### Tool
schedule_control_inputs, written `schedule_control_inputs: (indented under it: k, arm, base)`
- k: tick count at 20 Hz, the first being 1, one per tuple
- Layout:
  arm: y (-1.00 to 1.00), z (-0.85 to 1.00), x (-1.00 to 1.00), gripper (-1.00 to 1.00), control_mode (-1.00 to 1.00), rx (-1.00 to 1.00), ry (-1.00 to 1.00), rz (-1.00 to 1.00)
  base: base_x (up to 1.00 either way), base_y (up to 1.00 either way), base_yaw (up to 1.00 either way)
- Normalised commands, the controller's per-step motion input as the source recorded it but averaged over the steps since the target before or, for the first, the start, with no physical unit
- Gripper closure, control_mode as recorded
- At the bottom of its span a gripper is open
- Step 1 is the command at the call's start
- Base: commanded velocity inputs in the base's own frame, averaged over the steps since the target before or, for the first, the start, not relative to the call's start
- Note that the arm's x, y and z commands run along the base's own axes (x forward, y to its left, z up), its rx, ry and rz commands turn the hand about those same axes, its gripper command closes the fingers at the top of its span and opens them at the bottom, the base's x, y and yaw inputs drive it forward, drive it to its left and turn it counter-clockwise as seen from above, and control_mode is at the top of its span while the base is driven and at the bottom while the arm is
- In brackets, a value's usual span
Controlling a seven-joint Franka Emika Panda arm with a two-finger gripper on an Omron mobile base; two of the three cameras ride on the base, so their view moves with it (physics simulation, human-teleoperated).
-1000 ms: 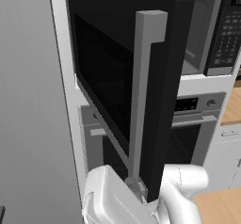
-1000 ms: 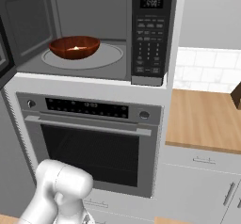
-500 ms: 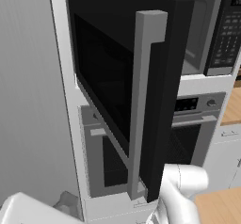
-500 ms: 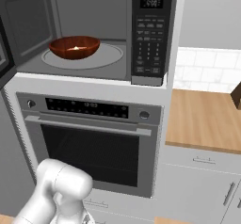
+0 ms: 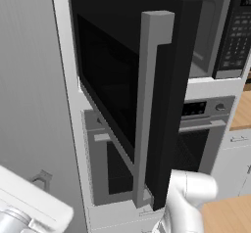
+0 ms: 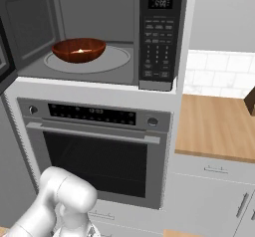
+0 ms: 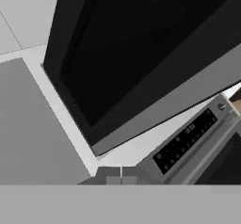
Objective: Open the microwave, place the bowl with waffle inside the microwave, then close the microwave door and turn it on.
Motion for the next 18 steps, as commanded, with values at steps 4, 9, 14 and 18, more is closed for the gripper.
schedule_control_inputs:
  k: [4, 9, 14, 18]
  arm:
    - [-0.07, -0.05, 1.0, 1.0, -1.0, -0.04, -0.02, -0.31]
    - [-0.41, 0.0, 1.0, 1.0, -1.0, 0.0, -0.05, -0.27]
    - [-0.86, 0.06, 0.84, 1.0, -1.0, 0.0, -0.05, -0.22]
    - [-1.0, 0.0, 0.9, 1.0, -1.0, 0.0, -0.03, -0.14]
  base:
    - [0.0, 0.0, 0.0]
    - [0.0, 0.0, 0.0]
    - [0.0, 0.0, 0.0]
    - [0.0, 0.0, 0.0]
